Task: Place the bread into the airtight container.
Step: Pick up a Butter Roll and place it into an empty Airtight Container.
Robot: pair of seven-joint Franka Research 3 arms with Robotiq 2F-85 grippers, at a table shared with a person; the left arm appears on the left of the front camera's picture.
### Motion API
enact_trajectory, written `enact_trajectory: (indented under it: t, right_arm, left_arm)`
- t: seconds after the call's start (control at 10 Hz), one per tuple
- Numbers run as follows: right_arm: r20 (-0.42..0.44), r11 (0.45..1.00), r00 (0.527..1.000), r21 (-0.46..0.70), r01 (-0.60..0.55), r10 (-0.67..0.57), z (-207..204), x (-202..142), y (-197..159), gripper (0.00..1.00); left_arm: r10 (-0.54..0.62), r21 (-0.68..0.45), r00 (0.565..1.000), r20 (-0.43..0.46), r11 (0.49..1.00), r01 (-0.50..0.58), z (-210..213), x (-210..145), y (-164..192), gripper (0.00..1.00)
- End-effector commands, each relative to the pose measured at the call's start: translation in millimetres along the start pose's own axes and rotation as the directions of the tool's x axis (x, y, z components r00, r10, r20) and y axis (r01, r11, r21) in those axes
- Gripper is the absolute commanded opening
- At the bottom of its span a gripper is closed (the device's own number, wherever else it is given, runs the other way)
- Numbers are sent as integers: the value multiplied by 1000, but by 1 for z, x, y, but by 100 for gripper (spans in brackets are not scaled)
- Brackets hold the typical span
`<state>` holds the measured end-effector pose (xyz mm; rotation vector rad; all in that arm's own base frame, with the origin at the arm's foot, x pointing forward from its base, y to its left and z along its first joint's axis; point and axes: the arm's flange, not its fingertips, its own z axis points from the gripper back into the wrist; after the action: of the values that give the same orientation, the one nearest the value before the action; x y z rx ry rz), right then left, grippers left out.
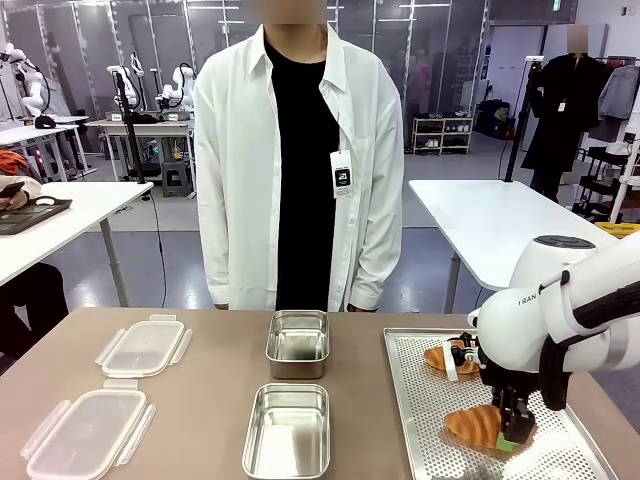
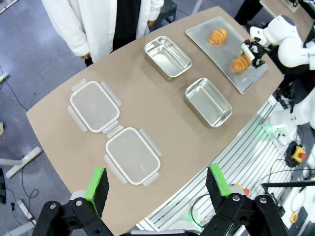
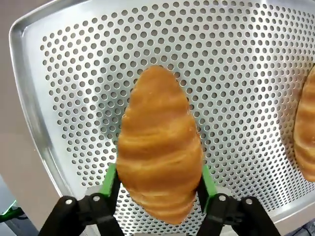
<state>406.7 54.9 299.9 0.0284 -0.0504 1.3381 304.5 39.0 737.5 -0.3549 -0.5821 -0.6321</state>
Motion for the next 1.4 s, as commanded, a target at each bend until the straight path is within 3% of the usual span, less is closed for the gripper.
enact_trajectory:
  t: [0.0, 0.1, 0.2, 0.3, 0.4, 0.9, 1.3]
  right_arm:
    - [8, 1000, 999, -1, 31, -31, -14, -4, 24, 45]
    - [6, 999, 999, -1, 35, -35, -15, -3, 25, 42]
    - [14, 999, 999, -3, 39, -39, -13, -2, 26, 26]
    - [20, 999, 999, -3, 41, -41, -11, -2, 26, 23]
    - [24, 999, 999, 3, 45, -45, -9, -2, 27, 13]
    - [60, 997, 998, -75, 22, -17, 57, 20, 42, 13]
    - [47, 992, 999, -121, -21, 27, 117, 80, 76, 13]
  left_arm:
    - [-21, -7, 1000, -2, 1000, 21, 2, 0, 0, 100]
    - [-21, -7, 1000, -2, 1000, 21, 2, 0, 0, 100]
    - [-21, -7, 1000, -2, 1000, 21, 2, 0, 0, 100]
    - [-21, -7, 1000, -2, 1000, 21, 2, 0, 0, 100]
    - [-21, -7, 1000, -2, 1000, 21, 2, 0, 0, 100]
    - [-21, -7, 1000, -2, 1000, 21, 2, 0, 0, 100]
    - [-21, -7, 1000, -2, 1000, 21, 2, 0, 0, 100]
